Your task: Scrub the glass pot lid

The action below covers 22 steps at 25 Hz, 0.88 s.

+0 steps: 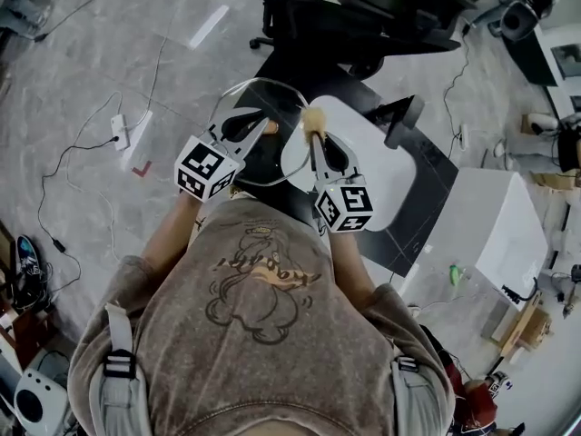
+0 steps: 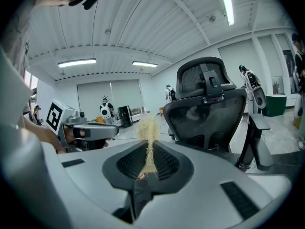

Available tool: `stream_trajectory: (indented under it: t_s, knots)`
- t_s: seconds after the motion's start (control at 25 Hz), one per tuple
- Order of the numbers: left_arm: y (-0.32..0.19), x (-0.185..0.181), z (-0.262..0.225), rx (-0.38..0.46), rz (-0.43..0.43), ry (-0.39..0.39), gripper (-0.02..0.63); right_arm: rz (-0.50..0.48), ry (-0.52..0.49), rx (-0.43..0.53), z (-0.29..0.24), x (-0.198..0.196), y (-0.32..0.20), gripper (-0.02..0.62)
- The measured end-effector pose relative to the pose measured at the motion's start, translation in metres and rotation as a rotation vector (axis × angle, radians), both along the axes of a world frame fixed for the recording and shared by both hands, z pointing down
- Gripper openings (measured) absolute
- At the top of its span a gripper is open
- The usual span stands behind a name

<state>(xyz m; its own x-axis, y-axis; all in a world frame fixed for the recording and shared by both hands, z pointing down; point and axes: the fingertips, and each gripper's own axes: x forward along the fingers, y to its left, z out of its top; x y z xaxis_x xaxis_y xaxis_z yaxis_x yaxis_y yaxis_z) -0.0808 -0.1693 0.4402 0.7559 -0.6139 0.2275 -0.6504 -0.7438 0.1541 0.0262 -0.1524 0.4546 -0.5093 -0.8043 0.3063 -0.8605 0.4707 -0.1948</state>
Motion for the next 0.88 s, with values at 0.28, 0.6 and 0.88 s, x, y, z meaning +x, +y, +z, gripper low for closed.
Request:
stream_trajectory:
  t_s: [0.28, 0.6, 0.88]
  knots:
    - [-0.01, 0.011, 0.027, -0.062, 0.128, -0.107, 0.298, 0.033, -0.013, 0.004, 0.005, 0.006, -0.01, 0.046]
    - [-0.002, 0.027, 0.095, -0.084, 0.377, -0.416, 0.313, 0.088, -0.026, -0.011, 0.01, 0.021, -0.01, 0.046]
    - [-0.002, 0.033, 0.152, -0.094, 0.456, -0.551, 0.311, 0.151, -0.023, -0.03, 0.014, 0.038, -0.003, 0.046]
